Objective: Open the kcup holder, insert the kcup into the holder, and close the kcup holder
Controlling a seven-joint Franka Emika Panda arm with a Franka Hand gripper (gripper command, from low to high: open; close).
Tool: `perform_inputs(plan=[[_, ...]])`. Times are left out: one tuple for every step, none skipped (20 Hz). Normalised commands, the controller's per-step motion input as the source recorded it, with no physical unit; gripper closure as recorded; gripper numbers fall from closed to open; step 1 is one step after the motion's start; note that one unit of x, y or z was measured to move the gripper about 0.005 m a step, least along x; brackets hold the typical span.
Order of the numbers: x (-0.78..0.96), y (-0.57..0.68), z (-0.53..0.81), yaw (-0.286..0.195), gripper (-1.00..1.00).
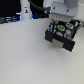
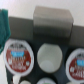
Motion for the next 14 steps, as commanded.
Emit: perform_inputs(plan=[[0.33,-0.17,-0.29,0.019,-1.0],[0.18,-0.15,-0.29,0.036,-1.0],[0.1,-0.13,-0.28,0.055,-1.0],[0.06,-0.08,-0.26,0.082,-1.0],[0.0,0.01,-0.24,0.131,-1.0],[-0.12,0.05,-0.24,0.148,-1.0],[-0.17,0.15,-0.25,0.18,-1.0],[-0.15,0.18,-0.26,0.184,-1.0],[-0.08,0.23,-0.24,0.183,-1.0],[-0.1,0.25,-0.21,0.186,-1.0],[-0.13,0.27,-0.19,0.184,-1.0],[-0.16,0.27,-0.19,0.182,-1.0],[-0.17,0.28,-0.18,0.185,-1.0],[-0.15,0.28,-0.17,0.192,-1.0]])
